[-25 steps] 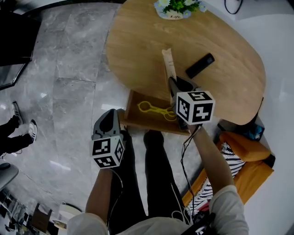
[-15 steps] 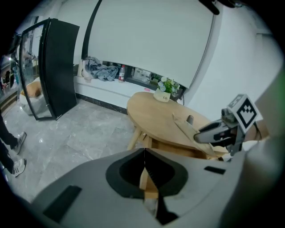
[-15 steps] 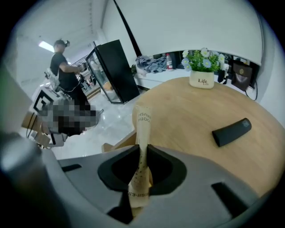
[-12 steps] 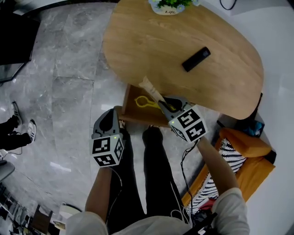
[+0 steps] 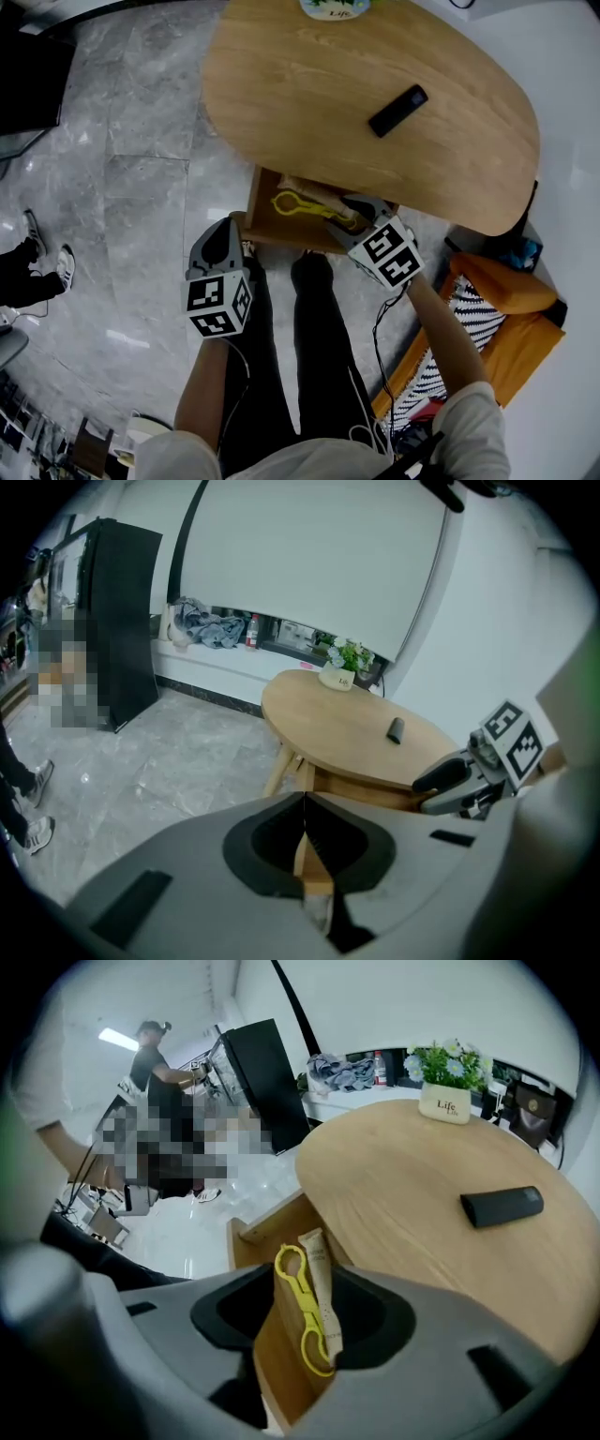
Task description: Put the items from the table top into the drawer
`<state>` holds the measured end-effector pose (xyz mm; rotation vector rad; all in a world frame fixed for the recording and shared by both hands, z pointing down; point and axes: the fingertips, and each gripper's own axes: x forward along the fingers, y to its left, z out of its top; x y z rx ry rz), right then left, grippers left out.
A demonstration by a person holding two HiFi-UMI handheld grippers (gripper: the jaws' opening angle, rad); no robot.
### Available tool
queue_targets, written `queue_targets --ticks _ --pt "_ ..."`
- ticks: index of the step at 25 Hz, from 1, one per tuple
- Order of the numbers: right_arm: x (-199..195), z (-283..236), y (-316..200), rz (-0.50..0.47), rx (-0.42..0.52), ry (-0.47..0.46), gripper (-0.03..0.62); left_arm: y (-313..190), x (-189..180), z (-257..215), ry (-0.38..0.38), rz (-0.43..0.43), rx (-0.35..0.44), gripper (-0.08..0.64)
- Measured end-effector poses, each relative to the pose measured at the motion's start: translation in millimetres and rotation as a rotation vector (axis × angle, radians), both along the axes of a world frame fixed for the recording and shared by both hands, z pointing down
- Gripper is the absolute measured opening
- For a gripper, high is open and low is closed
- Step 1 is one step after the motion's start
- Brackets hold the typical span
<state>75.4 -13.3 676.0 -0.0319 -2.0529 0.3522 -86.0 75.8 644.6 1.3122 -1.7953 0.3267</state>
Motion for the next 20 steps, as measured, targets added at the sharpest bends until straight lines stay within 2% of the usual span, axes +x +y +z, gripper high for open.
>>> queue_targets --ticks 4,7,13,20 --pt "1 3 -5 0.035 0.010 0.007 0.175 -4 -1 3 0.001 0.006 -0.003 0.008" --pt "-3 1 -15 0.106 0.000 -0.001 0.174 -9 -3 4 0.002 0.013 -0.004 0.008" --pt "-10 -17 -57 0.317 0.002 -0.045 0.169 -20 -6 1 -0.003 0.038 0.001 0.008" --pt "-2 -27 -128 0.622 0.052 -0.048 0.169 -32 -9 1 -0.002 0.060 -0.009 0.008"
